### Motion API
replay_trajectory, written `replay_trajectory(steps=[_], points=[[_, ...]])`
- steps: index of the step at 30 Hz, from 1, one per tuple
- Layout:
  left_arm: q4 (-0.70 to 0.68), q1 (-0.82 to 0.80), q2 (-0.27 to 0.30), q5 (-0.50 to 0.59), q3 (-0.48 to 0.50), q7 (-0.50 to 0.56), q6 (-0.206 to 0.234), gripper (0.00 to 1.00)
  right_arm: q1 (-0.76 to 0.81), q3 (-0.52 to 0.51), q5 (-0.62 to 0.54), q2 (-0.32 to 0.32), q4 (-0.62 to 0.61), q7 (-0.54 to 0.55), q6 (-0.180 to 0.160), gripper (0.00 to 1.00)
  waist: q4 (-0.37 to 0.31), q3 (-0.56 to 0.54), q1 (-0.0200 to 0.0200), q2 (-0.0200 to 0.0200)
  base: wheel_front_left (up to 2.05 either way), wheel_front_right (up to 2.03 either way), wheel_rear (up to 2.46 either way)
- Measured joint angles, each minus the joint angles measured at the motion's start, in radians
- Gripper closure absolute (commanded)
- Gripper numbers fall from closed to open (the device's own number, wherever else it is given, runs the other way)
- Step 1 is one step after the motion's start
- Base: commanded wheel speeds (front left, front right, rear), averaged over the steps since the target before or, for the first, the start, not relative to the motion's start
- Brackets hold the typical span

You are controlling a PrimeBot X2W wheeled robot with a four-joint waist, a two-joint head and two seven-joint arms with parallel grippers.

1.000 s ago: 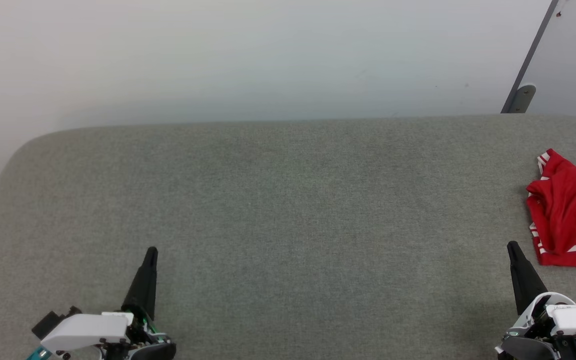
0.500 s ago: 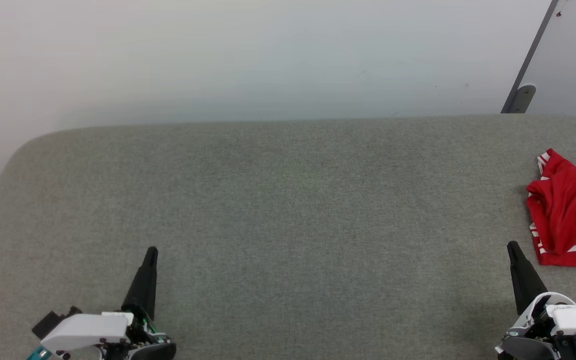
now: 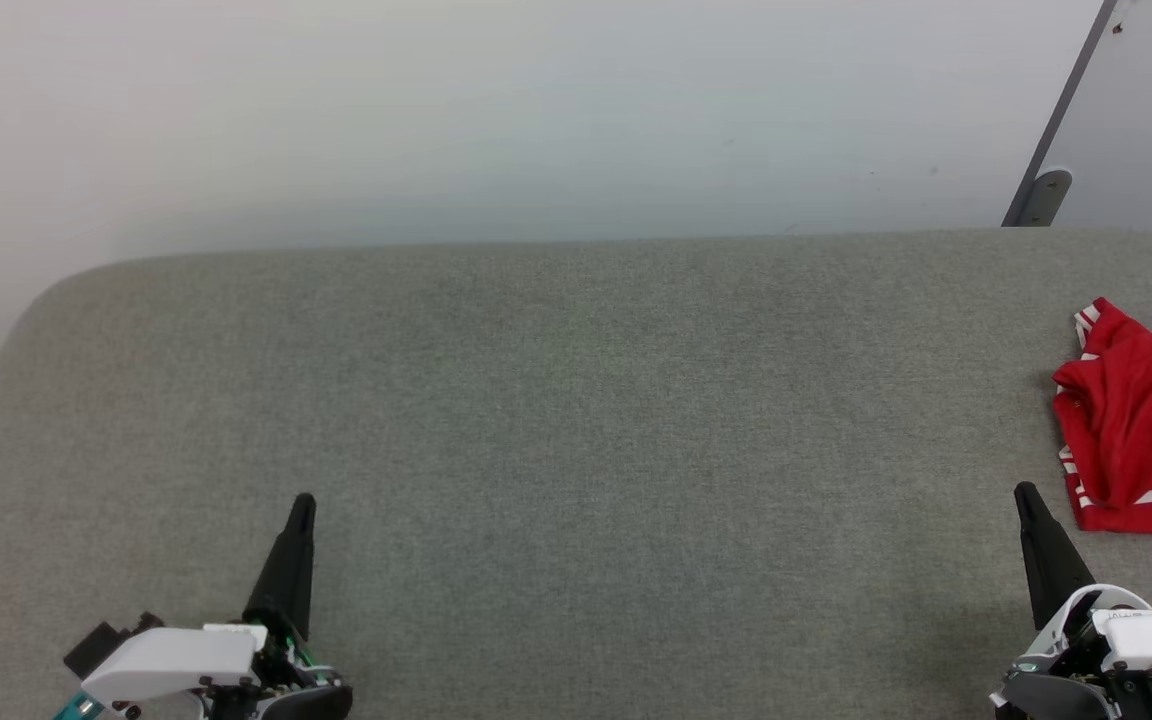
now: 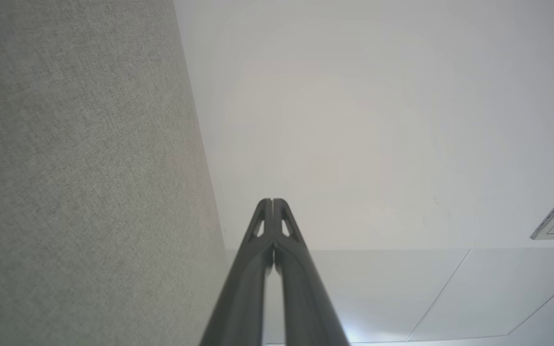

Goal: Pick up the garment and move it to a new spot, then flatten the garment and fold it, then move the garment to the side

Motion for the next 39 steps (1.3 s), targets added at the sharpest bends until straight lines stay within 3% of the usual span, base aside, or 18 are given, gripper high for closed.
replay_trajectory(steps=[39], points=[[0.000, 0.000, 0.000, 0.000, 0.000, 0.000, 0.000, 1.00, 0.000, 0.000, 0.000, 0.000, 0.000, 0.000, 0.000, 1.00, 0.000, 0.000, 0.0000, 0.0000, 0.00, 0.00, 0.00]])
